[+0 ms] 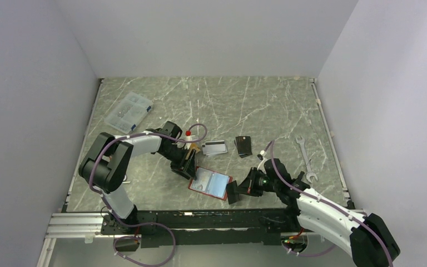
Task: Put the credit cards into the card holder
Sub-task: Turn over the card slot in the card holder.
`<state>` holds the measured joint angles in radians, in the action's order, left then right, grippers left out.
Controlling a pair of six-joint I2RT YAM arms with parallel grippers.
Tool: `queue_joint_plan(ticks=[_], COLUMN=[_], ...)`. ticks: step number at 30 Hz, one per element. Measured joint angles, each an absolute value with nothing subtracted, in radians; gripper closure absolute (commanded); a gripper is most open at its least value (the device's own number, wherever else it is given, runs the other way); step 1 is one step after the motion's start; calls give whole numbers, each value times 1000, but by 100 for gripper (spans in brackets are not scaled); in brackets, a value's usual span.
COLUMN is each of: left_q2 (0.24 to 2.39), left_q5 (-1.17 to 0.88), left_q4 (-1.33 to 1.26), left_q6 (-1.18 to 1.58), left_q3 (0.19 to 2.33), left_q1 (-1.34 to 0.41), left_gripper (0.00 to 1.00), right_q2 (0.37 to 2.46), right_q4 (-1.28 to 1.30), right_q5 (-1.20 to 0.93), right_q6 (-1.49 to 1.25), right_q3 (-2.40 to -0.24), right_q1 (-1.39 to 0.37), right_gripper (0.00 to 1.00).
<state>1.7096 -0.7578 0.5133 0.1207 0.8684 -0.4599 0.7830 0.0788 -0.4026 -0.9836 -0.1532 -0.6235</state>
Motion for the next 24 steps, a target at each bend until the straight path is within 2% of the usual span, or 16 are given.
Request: queue_joint_plan(ticks=[15, 24], left_q2=[1712, 1712], left_q5=[-757, -757], left_q4=[513, 513], left_q6=[121, 121], left_q3=[871, 871], left_q1=[-460, -460], left_gripper=[43, 44], right_q2=[715, 811], right_q4=[71, -30], right_q5=[-423, -460], right_q6=[-987, -992], right_q3=[-148, -154], right_q1=[-624, -628], right_gripper=[100, 100])
